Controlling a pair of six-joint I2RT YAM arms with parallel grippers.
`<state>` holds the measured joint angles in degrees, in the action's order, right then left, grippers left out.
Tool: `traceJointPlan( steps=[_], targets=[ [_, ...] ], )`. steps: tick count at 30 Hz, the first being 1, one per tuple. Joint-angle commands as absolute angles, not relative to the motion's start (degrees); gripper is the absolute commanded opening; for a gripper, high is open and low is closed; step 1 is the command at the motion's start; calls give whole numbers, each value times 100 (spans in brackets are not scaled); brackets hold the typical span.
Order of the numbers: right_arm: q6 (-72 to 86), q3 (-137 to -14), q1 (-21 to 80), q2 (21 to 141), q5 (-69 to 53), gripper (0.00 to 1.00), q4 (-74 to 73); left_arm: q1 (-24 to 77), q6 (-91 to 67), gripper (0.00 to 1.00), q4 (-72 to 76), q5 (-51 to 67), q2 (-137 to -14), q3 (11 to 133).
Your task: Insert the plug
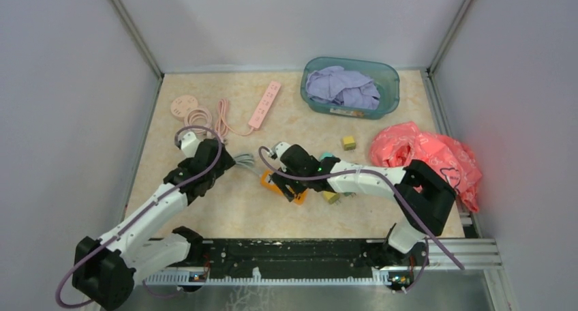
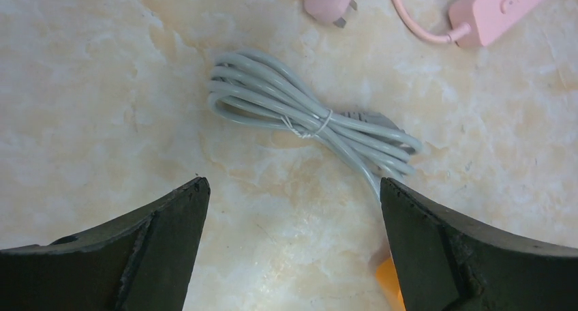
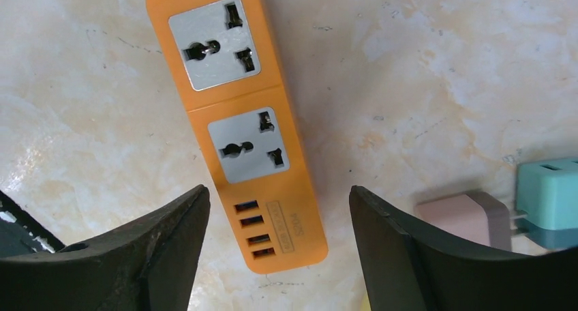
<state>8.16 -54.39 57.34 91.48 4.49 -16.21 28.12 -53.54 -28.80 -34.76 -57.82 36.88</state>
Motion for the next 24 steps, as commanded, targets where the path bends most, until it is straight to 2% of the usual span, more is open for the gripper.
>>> traceJointPlan(
  steps=[1,10,16,24],
  targets=[
    [905,-5732,5801,8535,781,76,-1750,2784,-4666,100,-2541,-2694,-5296,3428],
    [1261,-5459,5682,7969,2007,85,-2079,2786,-4018,100,-1939,-1778,-4720,3112],
    [1736,-5155,5229,7746,2154,85,-2077,2790,-3919,100,-1837,-1499,-4689,3106],
    [3187,-4664,5054,7631,2782,86,-1901,2782,-3516,100,-1425,-643,-4563,3006]
  ],
)
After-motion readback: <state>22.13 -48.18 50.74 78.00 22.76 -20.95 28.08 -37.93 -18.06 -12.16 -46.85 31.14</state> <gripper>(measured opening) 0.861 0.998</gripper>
